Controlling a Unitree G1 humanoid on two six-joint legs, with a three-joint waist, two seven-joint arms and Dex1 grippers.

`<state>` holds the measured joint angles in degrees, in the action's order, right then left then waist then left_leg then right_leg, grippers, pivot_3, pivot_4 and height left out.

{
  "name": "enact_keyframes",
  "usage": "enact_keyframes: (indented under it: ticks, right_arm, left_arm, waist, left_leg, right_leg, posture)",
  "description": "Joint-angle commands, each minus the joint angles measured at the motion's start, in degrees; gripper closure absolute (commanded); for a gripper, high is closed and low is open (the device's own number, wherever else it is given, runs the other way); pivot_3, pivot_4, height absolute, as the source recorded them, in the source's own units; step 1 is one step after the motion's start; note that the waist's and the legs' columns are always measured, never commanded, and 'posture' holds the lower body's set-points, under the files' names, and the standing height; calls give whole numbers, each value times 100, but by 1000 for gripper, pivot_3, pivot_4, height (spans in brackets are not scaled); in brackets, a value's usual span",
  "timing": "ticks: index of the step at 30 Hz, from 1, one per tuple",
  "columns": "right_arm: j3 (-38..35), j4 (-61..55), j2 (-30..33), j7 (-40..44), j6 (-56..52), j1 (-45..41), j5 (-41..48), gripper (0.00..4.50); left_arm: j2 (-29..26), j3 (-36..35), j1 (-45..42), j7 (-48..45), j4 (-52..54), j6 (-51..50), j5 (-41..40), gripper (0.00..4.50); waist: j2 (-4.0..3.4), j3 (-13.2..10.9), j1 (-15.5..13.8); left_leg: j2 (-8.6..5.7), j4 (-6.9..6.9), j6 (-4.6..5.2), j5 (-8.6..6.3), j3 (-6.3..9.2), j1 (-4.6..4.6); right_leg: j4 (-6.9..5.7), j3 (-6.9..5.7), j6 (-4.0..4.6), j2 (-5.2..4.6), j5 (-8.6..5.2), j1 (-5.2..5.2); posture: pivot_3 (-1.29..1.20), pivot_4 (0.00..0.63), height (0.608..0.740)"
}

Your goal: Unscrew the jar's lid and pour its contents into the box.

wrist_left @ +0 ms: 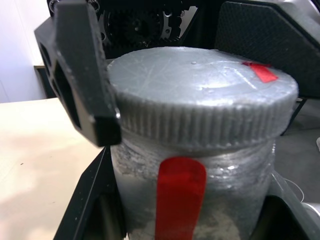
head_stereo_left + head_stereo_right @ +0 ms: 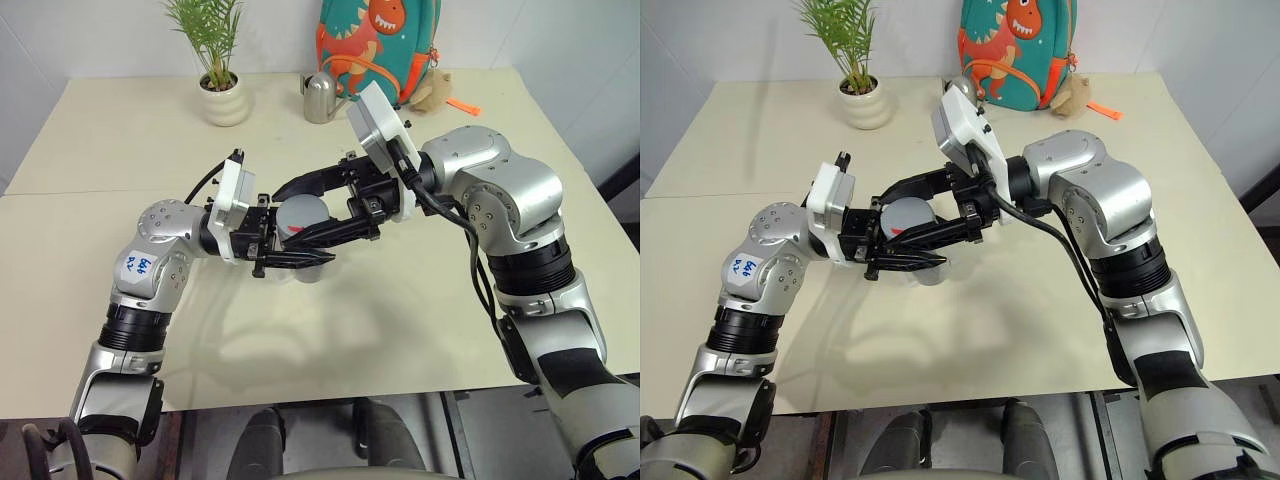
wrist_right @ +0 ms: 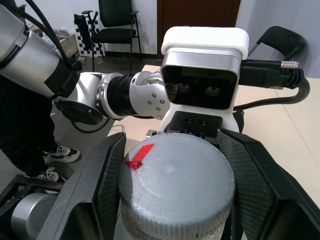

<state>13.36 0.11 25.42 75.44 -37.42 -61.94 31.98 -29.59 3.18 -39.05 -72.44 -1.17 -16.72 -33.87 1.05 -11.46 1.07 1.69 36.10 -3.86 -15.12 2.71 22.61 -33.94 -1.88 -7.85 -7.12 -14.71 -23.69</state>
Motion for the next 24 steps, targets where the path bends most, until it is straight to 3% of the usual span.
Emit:
enact_keyframes:
  ticks: [1, 6, 12, 19, 24]
  right_arm:
    - [-272, -78, 14, -181, -56, 0, 79, 1582]
    - [-594, -107, 60, -374, 86, 131, 143, 39]
    - [-691, -422, 134, -544, 175, 315, 90, 39]
    - [-311, -751, -361, -1402, 141, 592, -235, 39]
    - [-188, -612, -510, -1549, 254, 592, -404, 39]
  left_arm:
    - [-133, -319, 65, 116, -130, 82, 66, 2492]
    - [-228, -434, 67, 201, -196, 90, 129, 2492]
    - [-266, -566, 118, 369, -214, 88, 202, 2492]
    - [-115, -487, 170, 566, -109, 58, 254, 2492]
    - [-59, -420, 237, 566, 27, -19, 233, 2492]
  waist:
    - [0, 0, 0]
    - [0, 0, 15]
    - [0, 0, 15]
    - [0, 0, 37]
    - [0, 0, 37]
  left_leg:
    - [0, 1, 0, 0, 0, 0]
    - [0, 1, -1, 1, 0, -2]
    - [0, -1, -2, 1, -1, -2]
    - [0, 2, -2, 1, -4, -5]
    - [0, 1, -3, 1, -7, -10]
  right_leg:
    - [-1, 0, 0, 0, 0, 0]
    - [-7, 2, 0, 0, 0, 0]
    - [-4, 4, 0, 0, 0, 0]
    - [-10, 9, 0, 0, 0, 0]
    - [-13, 19, -1, 2, 0, 0]
  posture:
    - [0, 150, 740]
    - [0, 150, 740]
    - [0, 150, 740]
    - [0, 150, 740]
    - [0, 150, 740]
